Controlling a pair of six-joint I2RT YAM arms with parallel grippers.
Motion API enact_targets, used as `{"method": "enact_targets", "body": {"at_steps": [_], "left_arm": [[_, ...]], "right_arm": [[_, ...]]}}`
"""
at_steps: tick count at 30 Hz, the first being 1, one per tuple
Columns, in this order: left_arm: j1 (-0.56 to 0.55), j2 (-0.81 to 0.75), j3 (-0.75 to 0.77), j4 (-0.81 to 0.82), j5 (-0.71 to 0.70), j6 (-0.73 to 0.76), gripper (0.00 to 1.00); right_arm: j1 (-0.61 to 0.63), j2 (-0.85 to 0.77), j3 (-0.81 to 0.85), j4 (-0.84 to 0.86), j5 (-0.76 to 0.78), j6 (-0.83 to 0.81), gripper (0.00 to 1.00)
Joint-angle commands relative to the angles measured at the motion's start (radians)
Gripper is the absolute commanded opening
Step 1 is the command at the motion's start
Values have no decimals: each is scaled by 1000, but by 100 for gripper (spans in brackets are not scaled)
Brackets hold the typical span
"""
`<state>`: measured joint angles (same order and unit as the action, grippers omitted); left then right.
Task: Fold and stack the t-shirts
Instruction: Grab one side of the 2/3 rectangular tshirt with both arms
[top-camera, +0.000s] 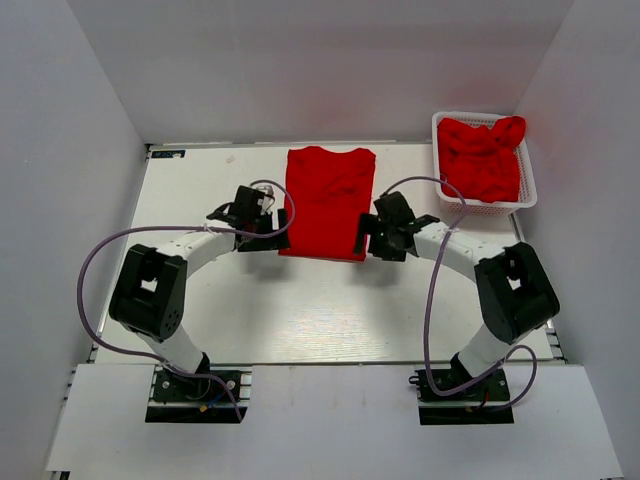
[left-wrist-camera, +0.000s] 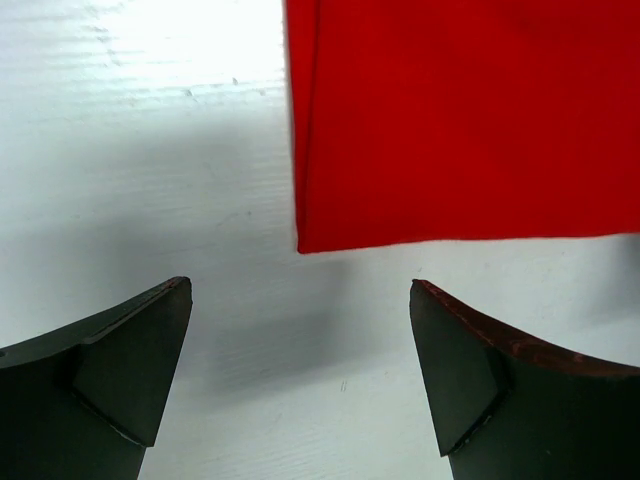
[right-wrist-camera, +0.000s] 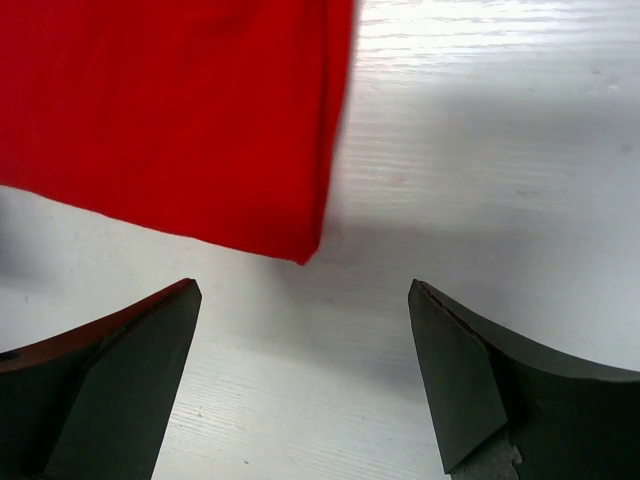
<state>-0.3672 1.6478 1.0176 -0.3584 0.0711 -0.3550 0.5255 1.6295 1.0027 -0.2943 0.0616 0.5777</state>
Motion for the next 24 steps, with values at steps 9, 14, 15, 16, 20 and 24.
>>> {"method": "enact_targets", "body": {"at_steps": [9, 14, 15, 16, 20, 24], "left_arm": [[-27, 88, -17, 102, 2, 39, 87], [-27, 130, -7, 128, 22, 59, 76], [-27, 130, -7, 128, 22, 59, 76], [-27, 139, -7, 128, 22, 71, 74], [-27, 159, -7, 119, 35, 93, 62], [-36, 159, -43, 130, 44, 93, 42]], "right_arm": [[33, 112, 54, 107, -32, 28, 90], [30, 150, 65, 113, -28, 14, 87], [31, 156, 65, 118, -34, 10, 80], [34, 164, 73, 116, -43, 7, 77], [31, 181, 88, 101, -51, 7, 65], [34, 171, 76, 104, -51, 13, 54]]}}
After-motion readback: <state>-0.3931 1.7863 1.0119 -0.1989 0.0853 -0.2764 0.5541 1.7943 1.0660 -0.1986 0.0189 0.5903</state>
